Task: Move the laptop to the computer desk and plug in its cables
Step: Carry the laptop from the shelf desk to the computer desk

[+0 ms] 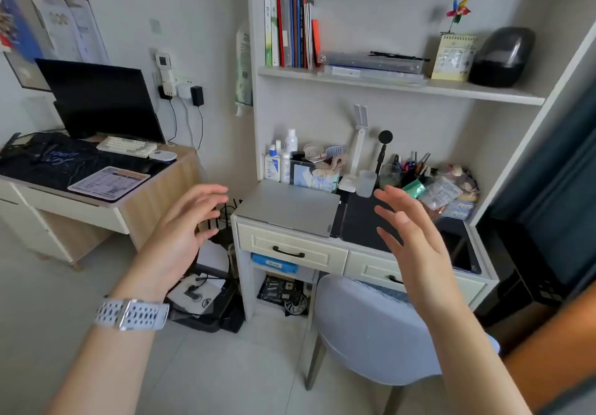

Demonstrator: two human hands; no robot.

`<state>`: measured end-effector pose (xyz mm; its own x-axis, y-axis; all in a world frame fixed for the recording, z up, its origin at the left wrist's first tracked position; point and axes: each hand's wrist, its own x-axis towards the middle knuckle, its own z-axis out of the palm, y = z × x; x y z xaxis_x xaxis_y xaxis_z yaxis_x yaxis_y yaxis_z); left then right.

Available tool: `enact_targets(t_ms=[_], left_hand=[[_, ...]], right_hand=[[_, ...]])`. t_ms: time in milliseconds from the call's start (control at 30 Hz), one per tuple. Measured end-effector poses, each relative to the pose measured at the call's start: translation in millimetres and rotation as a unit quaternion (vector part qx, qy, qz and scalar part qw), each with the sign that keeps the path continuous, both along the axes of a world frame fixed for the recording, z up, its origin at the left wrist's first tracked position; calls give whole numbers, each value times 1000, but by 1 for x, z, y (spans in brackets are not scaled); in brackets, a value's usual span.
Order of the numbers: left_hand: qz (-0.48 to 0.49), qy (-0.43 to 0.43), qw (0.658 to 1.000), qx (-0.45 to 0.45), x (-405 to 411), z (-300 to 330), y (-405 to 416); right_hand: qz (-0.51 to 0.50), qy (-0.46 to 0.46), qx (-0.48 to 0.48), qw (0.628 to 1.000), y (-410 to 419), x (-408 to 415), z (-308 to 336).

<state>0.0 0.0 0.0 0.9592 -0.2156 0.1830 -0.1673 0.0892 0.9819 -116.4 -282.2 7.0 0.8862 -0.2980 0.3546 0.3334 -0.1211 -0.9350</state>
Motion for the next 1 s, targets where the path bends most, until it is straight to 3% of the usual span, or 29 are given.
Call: enact_targets(t_ms=[100, 400, 733, 1000], left_hand=[[1, -6, 999, 32, 25, 14, -11], [-53, -50, 997, 1, 92, 19, -18], [-153, -114, 980, 46, 186, 25, -5], [-158, -72, 985, 5, 205, 16, -18]], right_hand=[[-8, 10, -10, 1000, -3, 14, 7], [-24, 4, -34, 999, 6, 75, 18], [-70, -22, -50, 996, 27, 136, 27], [-80, -23, -63, 995, 17, 154, 36]])
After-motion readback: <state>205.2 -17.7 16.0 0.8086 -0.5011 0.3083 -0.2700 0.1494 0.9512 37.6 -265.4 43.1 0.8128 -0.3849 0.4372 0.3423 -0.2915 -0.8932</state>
